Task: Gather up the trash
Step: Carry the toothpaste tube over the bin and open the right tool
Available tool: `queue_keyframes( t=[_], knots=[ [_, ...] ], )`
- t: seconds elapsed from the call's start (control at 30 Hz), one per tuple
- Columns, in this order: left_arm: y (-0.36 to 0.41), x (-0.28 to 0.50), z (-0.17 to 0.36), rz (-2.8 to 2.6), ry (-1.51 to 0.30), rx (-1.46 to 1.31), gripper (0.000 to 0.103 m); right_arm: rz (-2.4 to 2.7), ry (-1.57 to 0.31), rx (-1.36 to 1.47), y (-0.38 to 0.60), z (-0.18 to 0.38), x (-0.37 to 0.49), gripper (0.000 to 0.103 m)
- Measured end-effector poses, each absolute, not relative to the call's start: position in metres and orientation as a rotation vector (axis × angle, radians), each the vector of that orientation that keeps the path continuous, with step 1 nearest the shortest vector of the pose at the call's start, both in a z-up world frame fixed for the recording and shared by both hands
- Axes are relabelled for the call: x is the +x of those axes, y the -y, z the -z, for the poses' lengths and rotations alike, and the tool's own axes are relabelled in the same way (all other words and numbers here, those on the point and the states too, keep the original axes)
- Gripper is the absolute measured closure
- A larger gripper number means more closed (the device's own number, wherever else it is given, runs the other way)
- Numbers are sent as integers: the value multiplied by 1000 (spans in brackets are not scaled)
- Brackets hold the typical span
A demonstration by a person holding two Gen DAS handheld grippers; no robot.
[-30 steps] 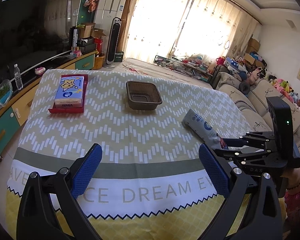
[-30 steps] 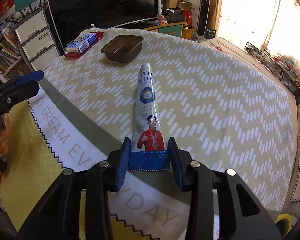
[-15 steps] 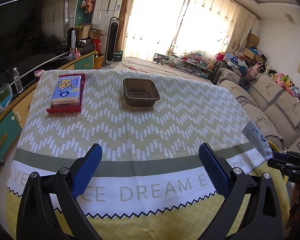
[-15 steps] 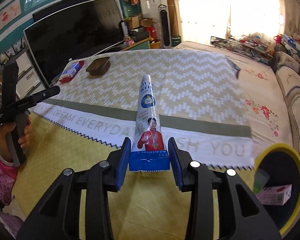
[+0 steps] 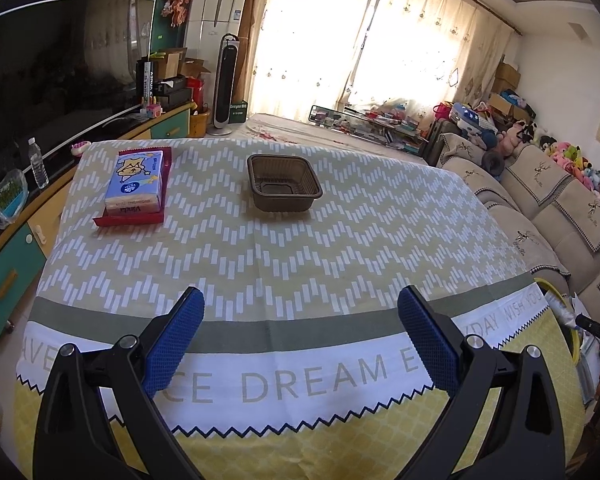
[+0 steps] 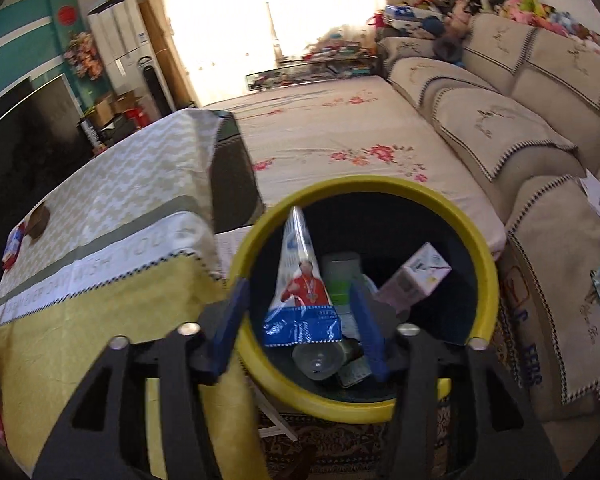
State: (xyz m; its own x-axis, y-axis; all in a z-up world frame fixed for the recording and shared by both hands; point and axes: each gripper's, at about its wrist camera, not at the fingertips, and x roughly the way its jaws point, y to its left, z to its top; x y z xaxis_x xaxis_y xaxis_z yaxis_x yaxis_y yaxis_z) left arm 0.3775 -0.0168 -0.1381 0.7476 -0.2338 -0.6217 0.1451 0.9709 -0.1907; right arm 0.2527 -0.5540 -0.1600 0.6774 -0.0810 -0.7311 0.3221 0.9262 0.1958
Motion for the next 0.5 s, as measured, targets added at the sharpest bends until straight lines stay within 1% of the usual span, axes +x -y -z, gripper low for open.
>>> queue_keyframes(
  t=[0.1, 0.2, 0.4, 0.5],
  knots=[
    [17, 377, 138, 206, -693, -130, 7, 242, -760, 400, 563, 161, 248, 39],
    [18, 378, 138, 205, -696, -129, 7, 211, -669, 421, 548, 150, 243, 39],
    [22, 378, 135, 207, -683, -134, 7, 136, -487, 368, 494, 128, 245, 39],
    [29, 383, 133, 196, -724, -134, 7, 117, -415, 330, 474, 121, 247, 39]
  ],
)
